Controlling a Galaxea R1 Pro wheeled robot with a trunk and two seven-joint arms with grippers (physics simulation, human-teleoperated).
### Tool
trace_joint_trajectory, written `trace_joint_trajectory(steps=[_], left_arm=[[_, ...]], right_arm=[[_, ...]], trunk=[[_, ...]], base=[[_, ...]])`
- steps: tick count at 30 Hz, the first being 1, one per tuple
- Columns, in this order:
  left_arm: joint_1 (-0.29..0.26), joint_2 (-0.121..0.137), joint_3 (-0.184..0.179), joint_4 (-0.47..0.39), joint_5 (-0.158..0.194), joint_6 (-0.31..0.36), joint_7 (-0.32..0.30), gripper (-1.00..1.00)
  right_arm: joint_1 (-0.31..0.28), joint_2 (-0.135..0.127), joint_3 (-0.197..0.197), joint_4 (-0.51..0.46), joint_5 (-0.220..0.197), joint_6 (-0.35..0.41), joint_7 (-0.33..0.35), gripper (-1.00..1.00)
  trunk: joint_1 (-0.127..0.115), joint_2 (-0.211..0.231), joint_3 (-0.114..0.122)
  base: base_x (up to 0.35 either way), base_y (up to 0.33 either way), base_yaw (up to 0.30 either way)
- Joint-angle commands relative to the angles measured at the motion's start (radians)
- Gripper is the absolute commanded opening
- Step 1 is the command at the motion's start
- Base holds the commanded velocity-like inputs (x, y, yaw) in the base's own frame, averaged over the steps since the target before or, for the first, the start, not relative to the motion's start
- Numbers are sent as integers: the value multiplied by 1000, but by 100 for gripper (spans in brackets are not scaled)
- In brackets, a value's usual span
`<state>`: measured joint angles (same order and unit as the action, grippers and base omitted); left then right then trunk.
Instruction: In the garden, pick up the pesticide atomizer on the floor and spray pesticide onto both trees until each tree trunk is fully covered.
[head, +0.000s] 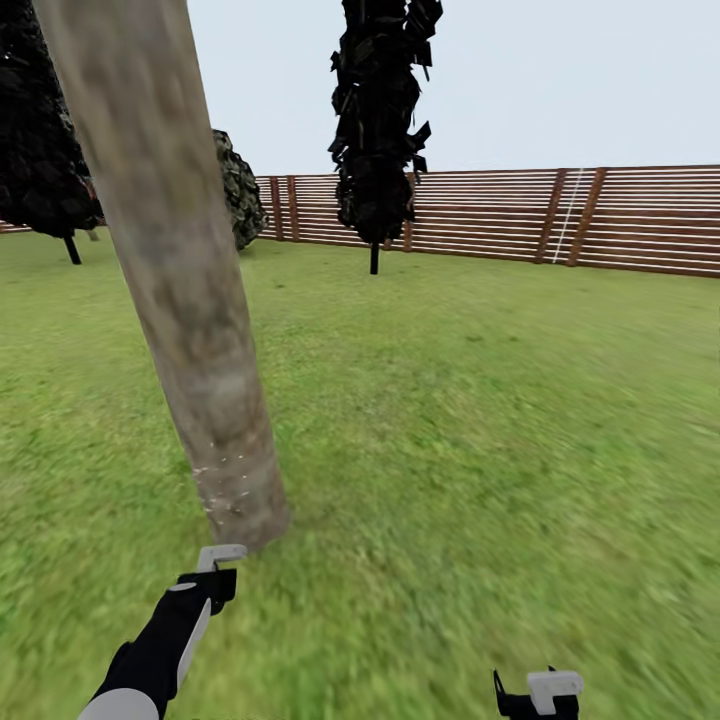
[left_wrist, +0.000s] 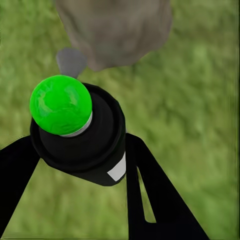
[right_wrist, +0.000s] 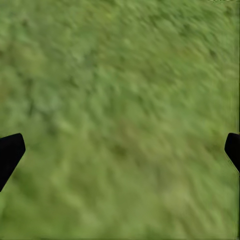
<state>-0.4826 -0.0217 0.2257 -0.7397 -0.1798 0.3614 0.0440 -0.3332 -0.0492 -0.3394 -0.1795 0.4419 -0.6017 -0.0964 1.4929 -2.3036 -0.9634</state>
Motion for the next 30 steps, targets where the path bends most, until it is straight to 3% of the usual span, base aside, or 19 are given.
trace_joint_trajectory(steps=[1, 12, 23, 30], left_arm=[[-1, -1, 3, -3, -10, 5, -3, -100], [-1, -1, 4, -3, -10, 4, -3, -100], [-1, -3, 4, -1, -10, 4, -3, -100], [-1, -3, 4, -1, -9, 4, -3, -100]], right_arm=[[-1, 0, -3, 2, 11, -3, -7, 100], [0, 0, -3, 2, 11, -3, -6, 100], [-1, 0, -3, 2, 11, -3, -6, 100], [0, 0, -3, 2, 11, -3, -6, 100]], trunk=[[0, 0, -1], [0, 0, -1], [0, 0, -1], [0, 0, -1]], base=[[0, -273, 204], [15, -271, 269], [217, -204, 69], [185, -220, 250]])
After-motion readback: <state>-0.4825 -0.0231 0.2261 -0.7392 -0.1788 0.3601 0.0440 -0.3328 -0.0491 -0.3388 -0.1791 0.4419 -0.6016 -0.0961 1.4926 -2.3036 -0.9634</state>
